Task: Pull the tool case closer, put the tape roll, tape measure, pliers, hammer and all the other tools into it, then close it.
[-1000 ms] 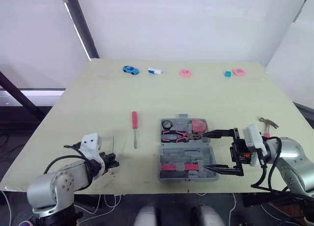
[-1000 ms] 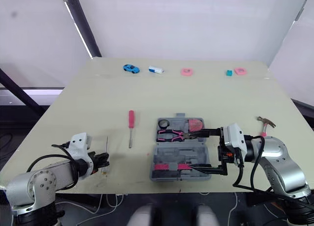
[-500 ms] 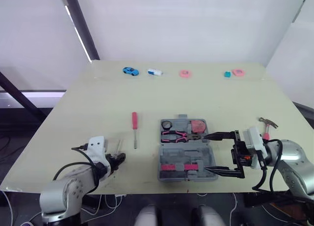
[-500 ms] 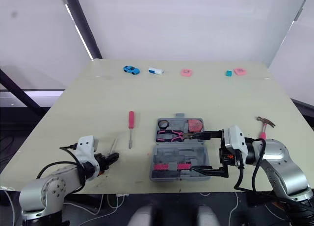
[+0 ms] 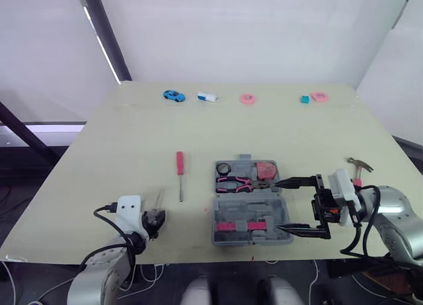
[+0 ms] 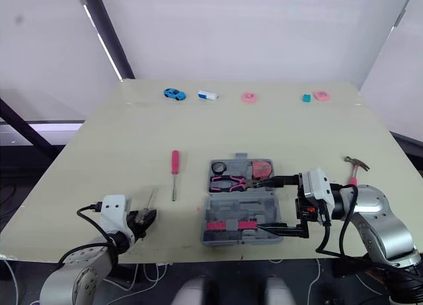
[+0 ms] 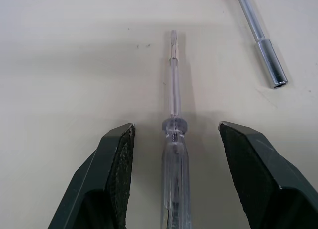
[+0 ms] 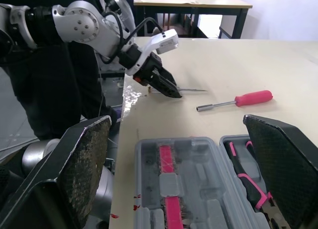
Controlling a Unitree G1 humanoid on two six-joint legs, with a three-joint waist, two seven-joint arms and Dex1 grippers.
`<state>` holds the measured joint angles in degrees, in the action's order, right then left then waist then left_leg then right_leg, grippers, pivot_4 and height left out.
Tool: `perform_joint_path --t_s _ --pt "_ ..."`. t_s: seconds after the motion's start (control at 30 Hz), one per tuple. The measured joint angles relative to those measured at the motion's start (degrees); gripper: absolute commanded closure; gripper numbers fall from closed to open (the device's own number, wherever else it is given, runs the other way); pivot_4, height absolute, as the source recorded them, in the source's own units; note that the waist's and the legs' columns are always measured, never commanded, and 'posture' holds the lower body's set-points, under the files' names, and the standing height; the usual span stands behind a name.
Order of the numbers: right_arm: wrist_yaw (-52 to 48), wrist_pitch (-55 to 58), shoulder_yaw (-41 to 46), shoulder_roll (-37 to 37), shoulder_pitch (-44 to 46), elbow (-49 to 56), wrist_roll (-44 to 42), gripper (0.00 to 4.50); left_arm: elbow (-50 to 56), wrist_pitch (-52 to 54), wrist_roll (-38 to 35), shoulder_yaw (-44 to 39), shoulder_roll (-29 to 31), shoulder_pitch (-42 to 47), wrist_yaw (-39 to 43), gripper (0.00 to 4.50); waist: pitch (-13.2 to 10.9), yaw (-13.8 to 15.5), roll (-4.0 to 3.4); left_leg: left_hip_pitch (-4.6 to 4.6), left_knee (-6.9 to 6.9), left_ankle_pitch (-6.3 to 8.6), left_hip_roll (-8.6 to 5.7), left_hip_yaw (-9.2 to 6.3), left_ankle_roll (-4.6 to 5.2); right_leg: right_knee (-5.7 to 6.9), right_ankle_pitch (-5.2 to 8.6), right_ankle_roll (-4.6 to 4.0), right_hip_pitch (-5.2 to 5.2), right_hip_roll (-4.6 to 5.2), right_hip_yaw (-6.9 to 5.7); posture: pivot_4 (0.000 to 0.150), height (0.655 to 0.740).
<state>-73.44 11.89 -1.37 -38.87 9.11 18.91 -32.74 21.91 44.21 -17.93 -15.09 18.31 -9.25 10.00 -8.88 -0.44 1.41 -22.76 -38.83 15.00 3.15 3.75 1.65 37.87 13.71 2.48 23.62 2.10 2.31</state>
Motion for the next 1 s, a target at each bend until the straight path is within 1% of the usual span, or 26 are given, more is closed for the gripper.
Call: perform_joint_path --t_s 0.1,0.13,0.17,0.2,0.23,0.3,0.33,0.37,0.4,0.57,0.63,0.7,0.73,0.77,0.8,0.9,0.93,1.0 --pt "0.0 0.0 0.0 0.0 0.0 0.0 0.0 0.0 -0.5 0.1 0.4 0.2 0.0 0.6 -0.3 1.65 0.0 0.0 0.0 0.0 0.0 0.0 -0.01 0.0 0.0 0.0 0.0 0.0 0.0 0.0 0.0 0.15 0.74" --pt "0.0 0.0 0.0 0.0 0.0 0.0 0.0 0.0 -0.8 0.5 0.4 -0.1 -0.3 1.3 -0.9 1.87 0.0 0.1 0.0 0.0 0.0 0.0 -0.01 0.0 0.0 0.0 0.0 0.0 0.0 0.0 -0.01 0.15 0.74" --pt "0.1 0.0 0.0 0.0 0.0 0.0 0.0 0.0 -1.1 1.0 0.4 -0.5 -1.0 2.0 -1.7 2.23 0.0 0.1 0.0 0.0 0.0 0.0 -0.01 0.0 0.0 0.0 0.0 0.01 0.0 -0.01 -0.01 0.15 0.74" --pt "0.1 0.0 0.0 0.0 0.0 0.0 0.0 0.0 -1.3 1.3 0.4 -0.9 -1.3 2.3 -2.1 2.43 0.0 0.0 0.0 0.0 0.0 0.0 -0.01 0.0 0.0 0.01 0.0 0.01 0.0 -0.01 0.0 0.15 0.74" --pt "0.1 0.0 0.0 0.0 0.0 0.0 0.0 0.0 -1.3 1.5 0.4 -1.3 -1.4 2.4 -2.4 2.98 0.0 0.0 0.0 0.01 0.0 0.0 -0.01 0.0 0.0 0.01 0.0 0.01 0.0 -0.02 0.0 0.15 0.74" --pt "0.2 -0.1 0.0 0.0 0.0 0.0 0.0 0.0 -1.4 1.8 0.4 -1.9 -1.3 2.3 -2.7 3.72 0.0 -0.1 0.0 0.01 0.01 0.0 -0.01 0.0 0.0 0.0 0.0 0.01 0.0 -0.03 0.0 0.15 0.74" --pt "0.2 -0.1 0.0 0.0 0.0 0.0 0.0 0.0 -1.4 1.9 0.4 -2.1 -1.2 2.3 -2.7 4.16 0.0 0.0 0.0 0.0 0.01 0.0 -0.01 0.0 0.0 0.0 0.0 0.01 0.0 -0.03 0.0 0.15 0.74" --pt "0.3 -0.1 0.0 0.0 0.0 0.0 0.0 0.0 -1.4 2.0 0.3 -2.3 -1.2 2.3 -2.6 4.41 0.0 0.0 0.0 0.0 0.01 0.0 -0.01 0.0 0.0 -0.01 0.0 0.01 0.0 -0.02 0.0 0.15 0.74" --pt "0.3 -0.1 0.0 0.0 0.0 0.0 0.0 0.0 -1.4 2.1 0.3 -2.4 -1.2 2.3 -2.5 4.48 0.0 0.0 0.0 0.0 0.01 0.0 -0.01 0.0 0.0 -0.01 0.0 0.01 0.0 -0.02 0.0 0.15 0.74" --pt "0.4 -0.1 0.0 0.1 0.0 0.0 0.0 0.0 -0.1 2.6 -0.6 -3.0 -0.4 0.9 -0.9 4.47 0.0 -0.2 0.02 0.0 0.04 0.0 0.0 0.01 0.0 -0.02 0.0 0.01 0.02 -0.02 0.01 0.15 0.74" --pt "0.4 -0.4 0.0 0.1 -0.1 -0.1 0.0 0.0 1.3 3.1 -3.7 -4.1 0.6 -0.4 2.5 4.47 -0.1 -0.3 0.09 -0.01 0.09 0.0 0.03 0.03 0.0 -0.02 0.0 0.0 0.06 -0.02 0.02 0.15 0.74" --pt "0.4 -0.8 0.0 0.1 -0.1 -0.4 0.1 0.0 3.8 3.4 -7.3 -4.8 2.7 -0.5 6.8 4.47 -0.1 -0.1 0.21 -0.02 0.09 0.0 0.05 -0.02 0.0 -0.02 0.01 -0.01 0.07 -0.01 -0.03 0.15 0.74" --pt "0.3 -1.0 0.0 0.0 0.0 -0.9 0.2 0.0 6.0 4.2 -10.8 -5.1 6.3 0.0 11.2 4.47 -0.1 0.0 0.23 -0.02 0.09 0.0 0.06 -0.03 -0.01 -0.02 0.01 -0.02 0.07 0.0 -0.05 0.15 0.74" --pt "0.3 -1.1 0.1 0.0 0.0 -1.3 0.2 0.0 7.0 4.4 -12.1 -5.1 8.3 0.5 13.3 4.47 -0.1 0.0 0.23 -0.02 0.09 0.0 0.07 -0.03 -0.01 -0.02 0.01 -0.02 0.07 0.02 -0.05 0.15 0.74" --pt "0.3 -1.3 0.2 0.0 0.0 -2.1 0.4 0.0 7.5 4.7 -14.0 -4.6 12.6 2.2 17.7 4.47 -0.1 0.1 0.21 -0.02 0.09 0.0 0.05 0.0 -0.01 -0.03 0.01 -0.02 0.07 0.04 -0.03 0.15 0.74" --pt "0.3 -2.1 0.9 -0.1 0.0 -3.0 0.8 0.0 7.5 4.8 -15.2 -2.5 19.3 6.0 24.0 4.47 -0.2 0.0 0.2 -0.02 0.11 0.0 0.01 0.07 -0.01 -0.09 0.01 -0.02 0.07 0.03 0.0 0.15 0.74" --pt "0.4 -2.3 1.5 -0.1 -0.1 -3.5 0.9 0.0 6.7 5.0 -15.6 -0.4 22.2 8.8 26.9 4.47 -0.2 0.2 0.2 -0.03 0.11 0.0 -0.01 0.08 -0.01 -0.1 0.02 -0.02 0.06 0.03 -0.02 0.15 0.74" --pt "0.5 -3.2 2.4 -0.3 -0.4 -4.0 1.2 0.0 5.2 5.1 -16.0 3.7 26.3 13.7 31.8 4.47 -0.2 0.1 0.2 -0.03 0.19 0.0 -0.03 0.18 0.0 -0.18 0.01 0.0 0.07 0.02 0.02 0.15 0.74"
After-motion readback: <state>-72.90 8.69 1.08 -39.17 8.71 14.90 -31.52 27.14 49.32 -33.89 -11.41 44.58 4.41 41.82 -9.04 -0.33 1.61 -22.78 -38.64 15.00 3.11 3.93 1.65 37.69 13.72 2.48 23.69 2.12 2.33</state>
